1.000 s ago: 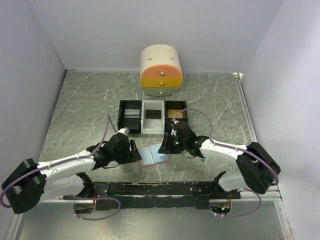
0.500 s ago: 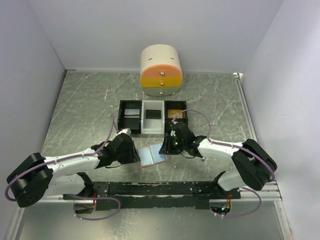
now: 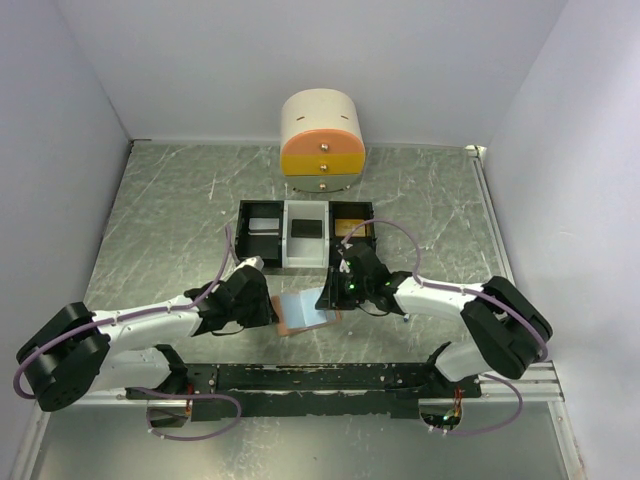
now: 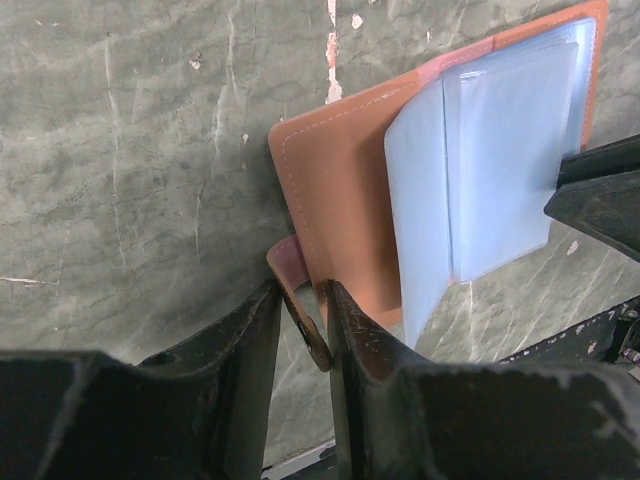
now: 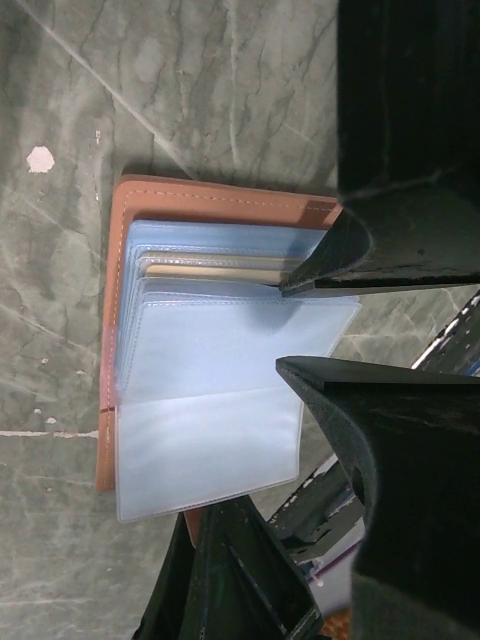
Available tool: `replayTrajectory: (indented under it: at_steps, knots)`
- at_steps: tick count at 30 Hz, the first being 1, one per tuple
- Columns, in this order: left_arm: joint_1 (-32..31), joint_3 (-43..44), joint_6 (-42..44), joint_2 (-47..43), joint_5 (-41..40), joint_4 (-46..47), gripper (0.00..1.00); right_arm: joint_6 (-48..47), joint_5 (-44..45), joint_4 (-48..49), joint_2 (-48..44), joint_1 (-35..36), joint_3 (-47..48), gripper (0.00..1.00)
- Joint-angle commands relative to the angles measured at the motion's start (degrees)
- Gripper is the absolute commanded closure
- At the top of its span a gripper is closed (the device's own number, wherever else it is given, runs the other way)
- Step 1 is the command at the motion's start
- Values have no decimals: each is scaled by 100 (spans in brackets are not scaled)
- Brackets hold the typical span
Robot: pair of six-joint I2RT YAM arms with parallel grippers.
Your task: Take the credit cards out of the card holder
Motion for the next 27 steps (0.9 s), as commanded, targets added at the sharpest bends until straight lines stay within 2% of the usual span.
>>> replayTrajectory:
  at_steps: [1,13,27]
  knots:
    - [-66,100,68,-25,-56,173,64,148,-246,294,110,24,-20,70]
    - [-78,85,54,-59,-79,158,69,449,-874,1068,266,24,-14,69]
    - [-82,30,-24,-250,-160,120,70,339,-1600,1480,895,360,456,61]
